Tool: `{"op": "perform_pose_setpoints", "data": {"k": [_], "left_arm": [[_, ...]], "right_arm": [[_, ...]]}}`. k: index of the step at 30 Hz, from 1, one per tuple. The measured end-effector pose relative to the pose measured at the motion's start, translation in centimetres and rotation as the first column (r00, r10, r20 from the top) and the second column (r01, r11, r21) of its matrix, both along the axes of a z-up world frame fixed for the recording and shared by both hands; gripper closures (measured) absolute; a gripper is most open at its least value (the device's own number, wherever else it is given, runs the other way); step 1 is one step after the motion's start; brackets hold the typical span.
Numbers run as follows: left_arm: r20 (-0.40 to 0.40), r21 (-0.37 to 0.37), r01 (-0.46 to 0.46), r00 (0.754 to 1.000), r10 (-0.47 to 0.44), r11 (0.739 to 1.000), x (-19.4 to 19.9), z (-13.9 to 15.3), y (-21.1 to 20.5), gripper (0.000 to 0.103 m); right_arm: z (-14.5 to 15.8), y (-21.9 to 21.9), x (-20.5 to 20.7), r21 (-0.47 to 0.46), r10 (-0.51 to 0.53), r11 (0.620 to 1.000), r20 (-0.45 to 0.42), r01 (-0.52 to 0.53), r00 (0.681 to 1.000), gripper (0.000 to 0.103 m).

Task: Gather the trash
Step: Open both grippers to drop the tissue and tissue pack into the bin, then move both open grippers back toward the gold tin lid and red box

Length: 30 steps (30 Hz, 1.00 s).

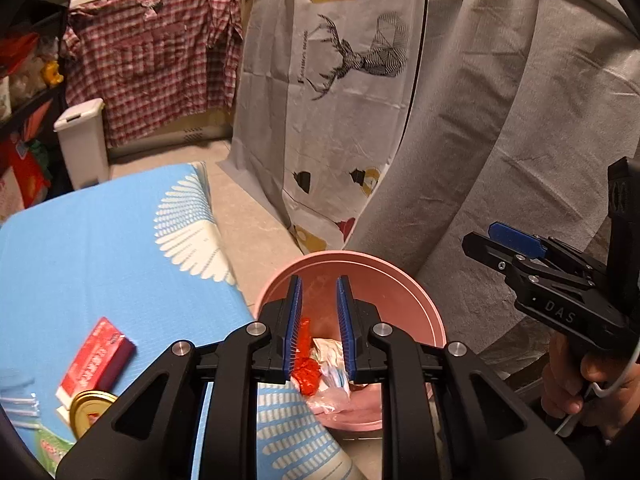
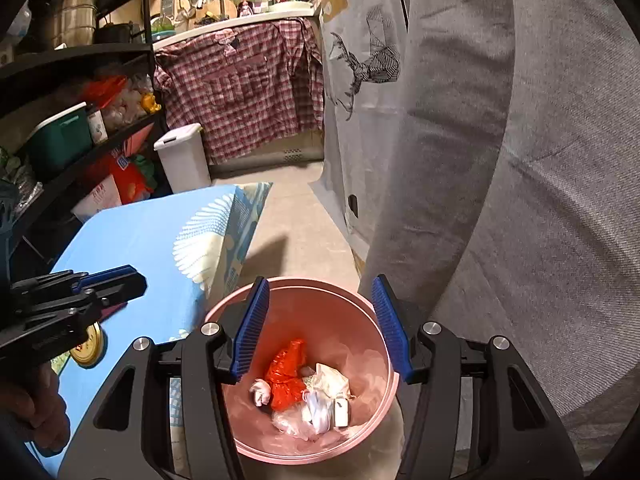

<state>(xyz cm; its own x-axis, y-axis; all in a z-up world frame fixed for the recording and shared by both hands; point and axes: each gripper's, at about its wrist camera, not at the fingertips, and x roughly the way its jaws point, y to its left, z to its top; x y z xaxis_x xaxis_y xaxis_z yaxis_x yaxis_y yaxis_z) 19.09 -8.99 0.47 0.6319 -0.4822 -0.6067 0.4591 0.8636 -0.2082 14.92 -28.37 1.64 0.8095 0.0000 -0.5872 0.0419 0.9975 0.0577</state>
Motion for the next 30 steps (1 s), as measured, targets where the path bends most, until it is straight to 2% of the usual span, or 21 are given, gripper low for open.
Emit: {"op": "perform_pose_setpoints", "data": {"k": [9,18,19,23,26,30], "left_arm": [[0.057,0.032,-0.085,0.995,0.084,0.996,-2.4,3.2,5.2,0.085],[0.134,0.128,-0.213,0.971,0.196,0.969,-4.5,7.4,16.1,0.085],[0.142,0.136,-0.236,0.966,0.216,0.962,-4.8,7.6,17.7,0.085],[0.145,0.135,-0.324,0.941,0.305,0.936,-5.3,7.2,22.9,0.085],[0.114,0.113,-0.402,0.914,0.390,0.909,-5.3,5.5,26.8,0.085],[0.073,0.136,-0.442,0.897,0.436,0.887,-5.4,3.0,29.8,0.085]], "right_arm": [[1.5,1.9,-1.1,0.034,0.060,0.998,0.054,-0.062,0.997,0.049],[3.2,4.8,-1.5,0.131,0.136,0.980,0.113,-0.150,0.984,0.050],[3.4,5.2,-1.5,0.139,0.143,0.977,0.121,-0.159,0.982,0.053],[4.0,7.7,-1.5,0.171,0.190,0.962,0.145,-0.214,0.971,0.069],[4.0,10.1,-1.4,0.175,0.239,0.949,0.141,-0.261,0.961,0.070],[3.3,14.5,-0.7,0.191,0.326,0.920,0.115,-0.343,0.938,0.069]]}}
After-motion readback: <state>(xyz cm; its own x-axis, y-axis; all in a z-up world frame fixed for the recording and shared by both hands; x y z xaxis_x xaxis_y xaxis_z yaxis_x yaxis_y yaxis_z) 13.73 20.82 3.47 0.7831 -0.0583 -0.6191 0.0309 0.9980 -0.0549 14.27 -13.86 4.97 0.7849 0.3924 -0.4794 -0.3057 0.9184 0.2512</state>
